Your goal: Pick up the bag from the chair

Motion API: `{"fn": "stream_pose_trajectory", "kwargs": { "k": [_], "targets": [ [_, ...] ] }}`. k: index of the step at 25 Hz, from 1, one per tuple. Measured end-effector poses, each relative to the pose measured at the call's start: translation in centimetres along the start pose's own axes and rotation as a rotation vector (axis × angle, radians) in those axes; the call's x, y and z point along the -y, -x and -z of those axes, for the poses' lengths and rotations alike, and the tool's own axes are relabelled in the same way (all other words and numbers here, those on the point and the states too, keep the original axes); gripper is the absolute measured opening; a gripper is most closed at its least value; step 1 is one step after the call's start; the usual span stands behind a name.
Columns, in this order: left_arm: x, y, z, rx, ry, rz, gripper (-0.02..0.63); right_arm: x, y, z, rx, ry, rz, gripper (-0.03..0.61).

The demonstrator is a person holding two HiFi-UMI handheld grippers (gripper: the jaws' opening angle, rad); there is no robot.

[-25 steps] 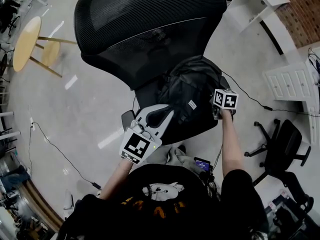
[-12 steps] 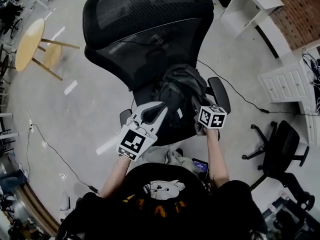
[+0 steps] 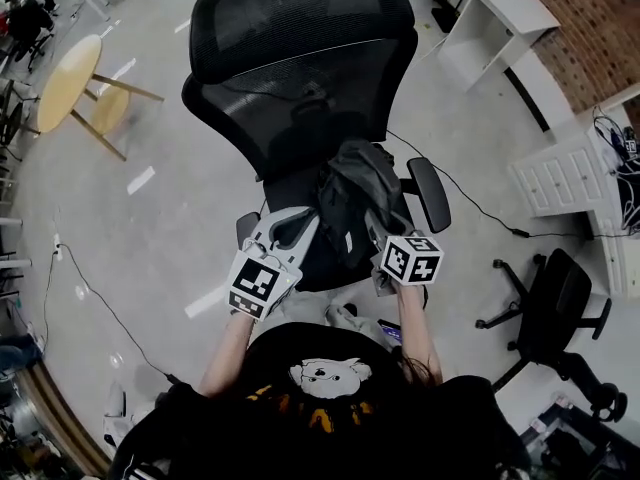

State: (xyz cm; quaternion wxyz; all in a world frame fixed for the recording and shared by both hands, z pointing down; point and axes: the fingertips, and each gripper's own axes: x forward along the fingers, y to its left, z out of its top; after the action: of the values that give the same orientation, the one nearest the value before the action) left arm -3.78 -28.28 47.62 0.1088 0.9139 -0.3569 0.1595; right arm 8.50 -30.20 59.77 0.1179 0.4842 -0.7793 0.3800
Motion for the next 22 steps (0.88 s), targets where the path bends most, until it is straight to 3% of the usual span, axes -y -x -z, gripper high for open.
{"fn": "stream_pose_trajectory", "kwargs": {
  "k": [13, 22],
  "targets": [
    [5.8, 3.2, -0.4, 0.033, -0.037, -0.002, 0.02, -3.6, 13.0, -2.5, 0.201, -0.021, -0.034, 0.06],
    [12.9, 5.6, -1.5, 0.079, -0.05, -0.024, 0.02, -5.0, 20.6, -0.3, 0.228, 0.03, -0.083, 0.058]
  ]
}}
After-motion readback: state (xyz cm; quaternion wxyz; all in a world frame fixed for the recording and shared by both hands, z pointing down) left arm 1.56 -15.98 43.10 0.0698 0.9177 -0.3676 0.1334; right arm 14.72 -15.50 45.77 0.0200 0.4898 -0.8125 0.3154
